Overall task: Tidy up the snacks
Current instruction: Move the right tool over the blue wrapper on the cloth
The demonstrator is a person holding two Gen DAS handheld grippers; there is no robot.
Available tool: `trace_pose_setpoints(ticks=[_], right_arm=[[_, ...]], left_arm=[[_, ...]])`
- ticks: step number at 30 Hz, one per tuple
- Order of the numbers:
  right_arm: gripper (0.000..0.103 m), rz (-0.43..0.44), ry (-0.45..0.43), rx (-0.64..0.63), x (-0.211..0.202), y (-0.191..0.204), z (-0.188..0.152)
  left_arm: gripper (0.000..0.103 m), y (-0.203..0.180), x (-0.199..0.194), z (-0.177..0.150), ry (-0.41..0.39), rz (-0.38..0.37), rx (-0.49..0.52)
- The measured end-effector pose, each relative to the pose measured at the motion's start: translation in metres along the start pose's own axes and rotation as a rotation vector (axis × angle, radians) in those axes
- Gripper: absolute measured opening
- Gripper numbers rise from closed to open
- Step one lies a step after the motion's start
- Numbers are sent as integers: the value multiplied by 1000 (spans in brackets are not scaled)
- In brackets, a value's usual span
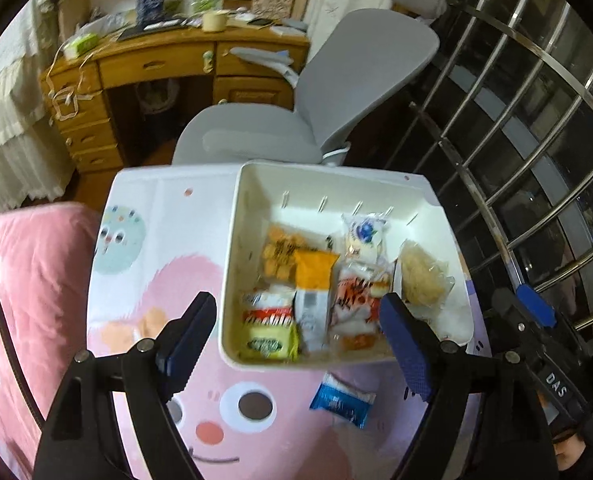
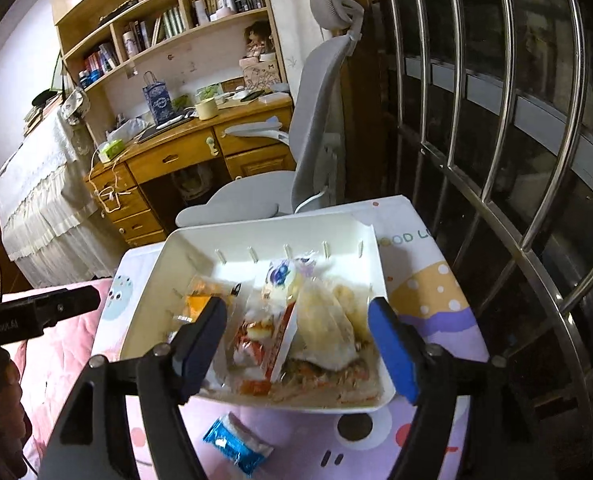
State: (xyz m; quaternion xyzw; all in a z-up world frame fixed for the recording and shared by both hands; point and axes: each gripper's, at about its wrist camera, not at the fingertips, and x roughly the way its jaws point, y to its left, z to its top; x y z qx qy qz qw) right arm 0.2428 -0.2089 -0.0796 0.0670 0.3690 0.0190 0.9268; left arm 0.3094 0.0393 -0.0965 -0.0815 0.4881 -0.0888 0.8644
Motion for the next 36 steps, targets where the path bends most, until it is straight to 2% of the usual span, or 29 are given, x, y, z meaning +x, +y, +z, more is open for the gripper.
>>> trace_pose_setpoints(ticks=[11,18,24,27,32,36], right_arm=[[74,42,16,-74,-48,37,-52],[74,92,60,-102,-74,58,-90],[74,88,100,-168,-75,63,-114],[74,94,111,-233,-72,61,-125],[74,120,119,-344,-60,52,-135],[74,176,132,-421,-46,46,-139]], left_arm=[[83,33,-49,-78,40,31,-28],[84,43,-77,-129,75,37,-36],[84,41,-84,-157,116,54,-53],[84,37,-84,-169,128,56,-102],[84,29,-73,-181,158,118,-195],[84,18,-65,-189,187,167,-255]])
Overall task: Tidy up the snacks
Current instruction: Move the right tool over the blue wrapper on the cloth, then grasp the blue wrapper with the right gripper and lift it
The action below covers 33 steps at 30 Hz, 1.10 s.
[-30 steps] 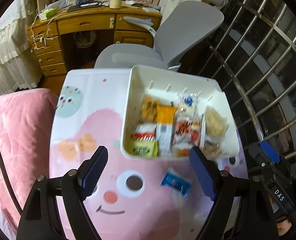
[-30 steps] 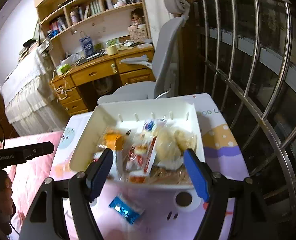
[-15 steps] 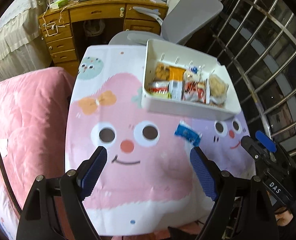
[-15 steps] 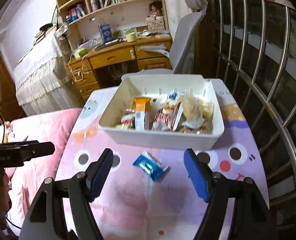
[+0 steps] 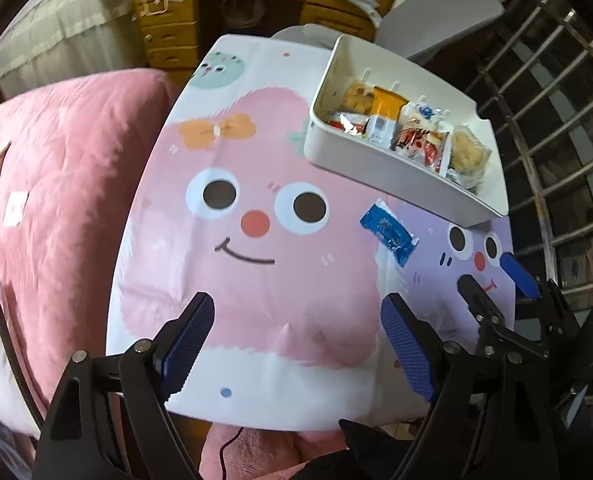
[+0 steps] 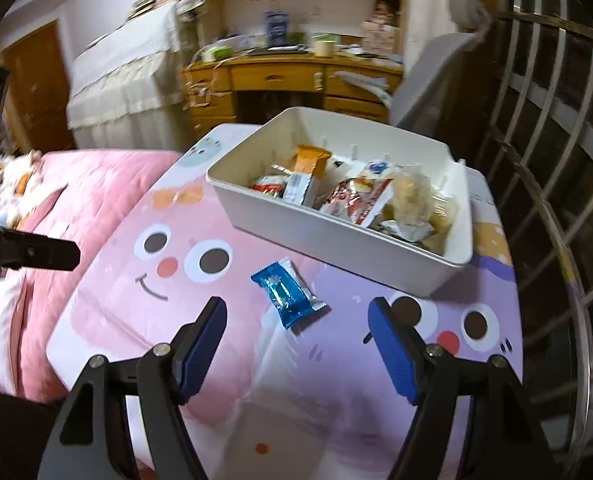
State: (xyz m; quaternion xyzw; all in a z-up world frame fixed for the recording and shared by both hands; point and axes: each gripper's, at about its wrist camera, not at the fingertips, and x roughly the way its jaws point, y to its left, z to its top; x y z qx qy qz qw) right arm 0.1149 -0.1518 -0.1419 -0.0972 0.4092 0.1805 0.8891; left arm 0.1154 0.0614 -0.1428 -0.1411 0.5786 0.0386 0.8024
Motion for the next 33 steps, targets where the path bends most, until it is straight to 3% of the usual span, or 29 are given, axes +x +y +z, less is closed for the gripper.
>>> trace_pose_setpoints(ticks=[8,19,26,33], right_arm=[[73,90,29,-137,46,-8,-6],[60,168,71,-235,111,3,-11],[54,161,93,-262,136,10,-11],[33,149,127,-295,146,10,-6]], left_arm=[[84,-16,11,-12,46,109,-73],[84,-16,13,-20,102,245,-90],[84,-19,18,-18,124,269,-60],[84,-19,11,-10,92,253,-51]])
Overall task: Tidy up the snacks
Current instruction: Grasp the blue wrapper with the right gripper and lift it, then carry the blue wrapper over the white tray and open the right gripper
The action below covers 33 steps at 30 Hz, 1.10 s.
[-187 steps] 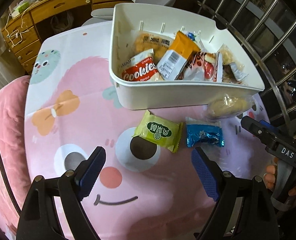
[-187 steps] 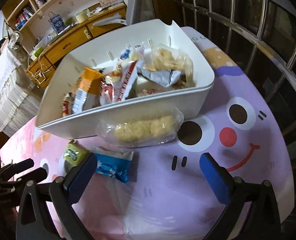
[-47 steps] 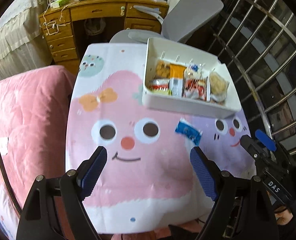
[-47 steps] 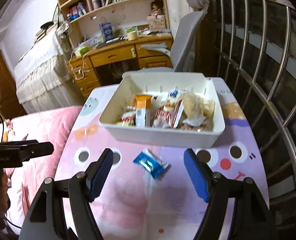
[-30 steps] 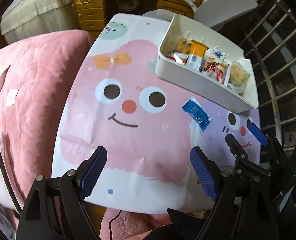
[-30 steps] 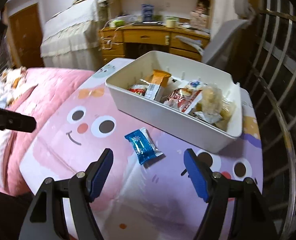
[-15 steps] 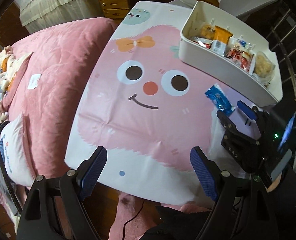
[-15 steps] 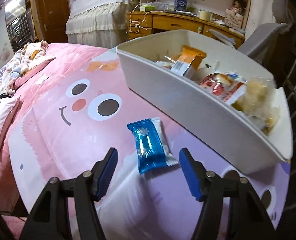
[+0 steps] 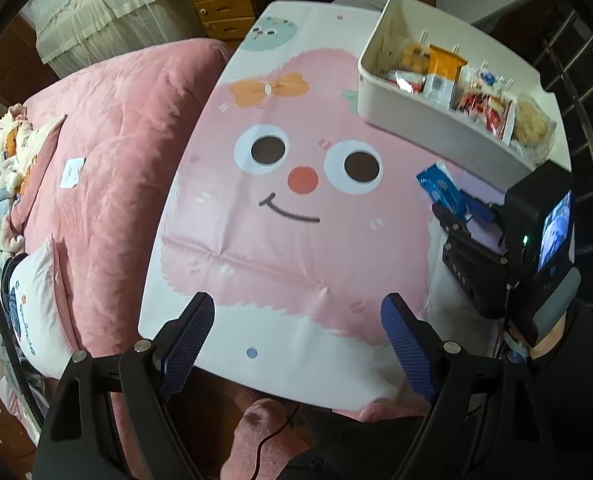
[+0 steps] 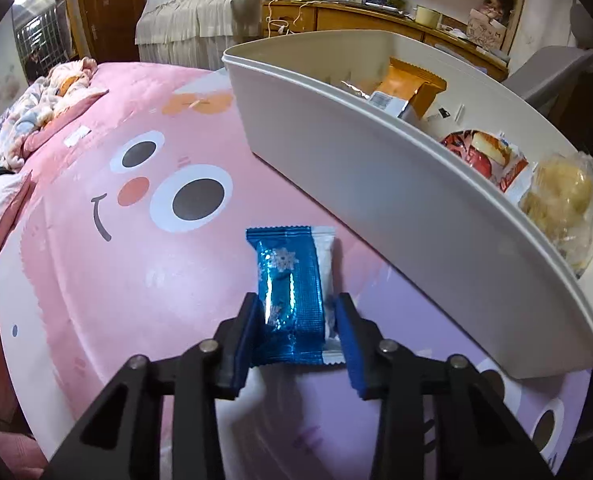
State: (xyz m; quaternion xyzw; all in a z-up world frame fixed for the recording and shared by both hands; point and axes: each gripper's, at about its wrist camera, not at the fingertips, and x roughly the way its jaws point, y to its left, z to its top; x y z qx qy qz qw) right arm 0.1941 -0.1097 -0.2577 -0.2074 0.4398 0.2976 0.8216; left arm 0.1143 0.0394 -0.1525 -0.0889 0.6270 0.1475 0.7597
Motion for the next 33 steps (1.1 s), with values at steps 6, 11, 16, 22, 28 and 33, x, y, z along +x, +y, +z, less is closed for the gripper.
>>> trace_pose_setpoints(ticks=[6,11,16,22,28,33], right_arm=[[28,26,7,3,-8,-1,2],[27,44,-23,28,-36,-2,4],[27,37,-115,19,-81,-6,14],[28,-52,-217,38,-119,-36,39],[31,-198,-252,119,-132,-72,59],[69,-261,-247,154,-140,-85,61]], left_arm=[[84,0,-17,8,-67,-25,3],[84,-5,-28,14,-109,-47,15],[84,-17,-35,19,-144,-81,37],[84,-32,-38,20,-169,-117,63],[85,-37,-53,23,-229,-135,79],[86,-35,-67,27,-279,-141,76]])
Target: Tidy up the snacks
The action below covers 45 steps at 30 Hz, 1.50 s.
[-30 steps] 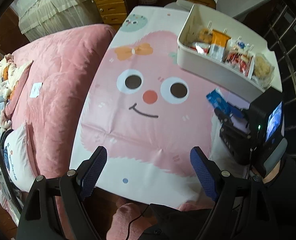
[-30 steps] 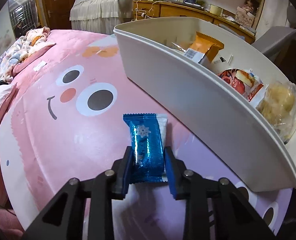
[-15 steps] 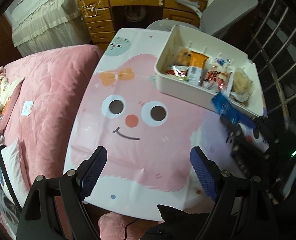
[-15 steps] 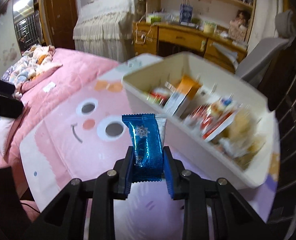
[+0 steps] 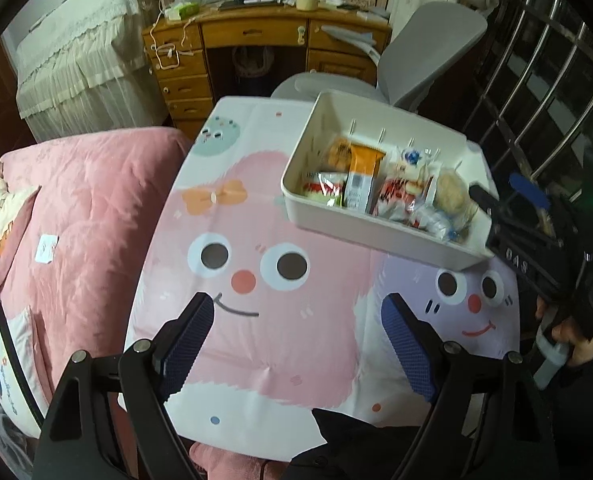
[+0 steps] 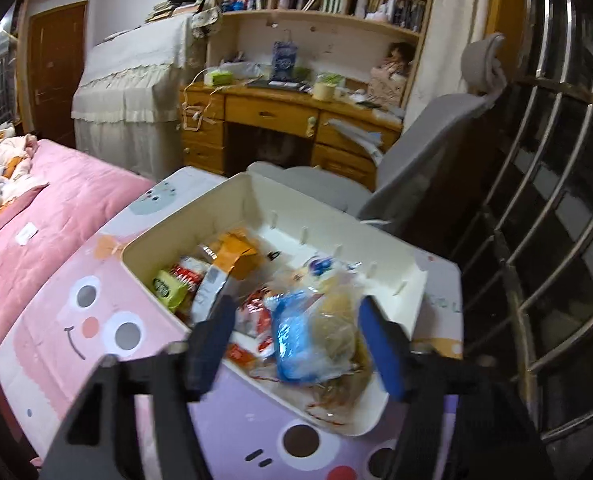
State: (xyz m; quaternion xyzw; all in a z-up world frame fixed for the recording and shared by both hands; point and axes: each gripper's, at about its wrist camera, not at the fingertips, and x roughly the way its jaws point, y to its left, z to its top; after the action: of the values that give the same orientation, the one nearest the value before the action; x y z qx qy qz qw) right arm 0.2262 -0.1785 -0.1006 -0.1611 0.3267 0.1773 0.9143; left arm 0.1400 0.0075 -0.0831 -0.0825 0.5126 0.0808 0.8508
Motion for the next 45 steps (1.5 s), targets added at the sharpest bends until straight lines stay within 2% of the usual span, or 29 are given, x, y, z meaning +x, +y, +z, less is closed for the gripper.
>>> trace_pose_setpoints(ticks=[7,11,13,15,21,25,27,29,37,45], right_arm=[[79,-9,97,46,-20,-5,-21],[86,33,230,194,-42,-17,-47],[88,16,290,258,-59,-20,-61],[89,12,314,278,-79,-22,-70],[92,56,323,348,-146,-31,-76],[96,119,335,432,-175,-32,-75],[99,123,312,439,-188,-26,-75],[103,110,277,425,-196,-21,-74],[103,54,151,392,-222,-15,-69],[103,71,169,387,-214,-18,-68]], left_arm=[[90,-3,-18,4,-53,-9,11],[90,-14,-34,-3,-73,-51,44],[90,-20,-43,-8,-80,-62,62],[90,-30,-56,-13,-99,-82,90],[95,-64,-95,-28,-152,-106,153],[102,-79,-116,-40,-199,-76,178],[102,-84,-123,-47,-219,-36,186],[102,-86,-126,-52,-223,-5,184],[102,-77,-124,-57,-198,52,121],[102,-80,-121,-57,-196,63,125]])
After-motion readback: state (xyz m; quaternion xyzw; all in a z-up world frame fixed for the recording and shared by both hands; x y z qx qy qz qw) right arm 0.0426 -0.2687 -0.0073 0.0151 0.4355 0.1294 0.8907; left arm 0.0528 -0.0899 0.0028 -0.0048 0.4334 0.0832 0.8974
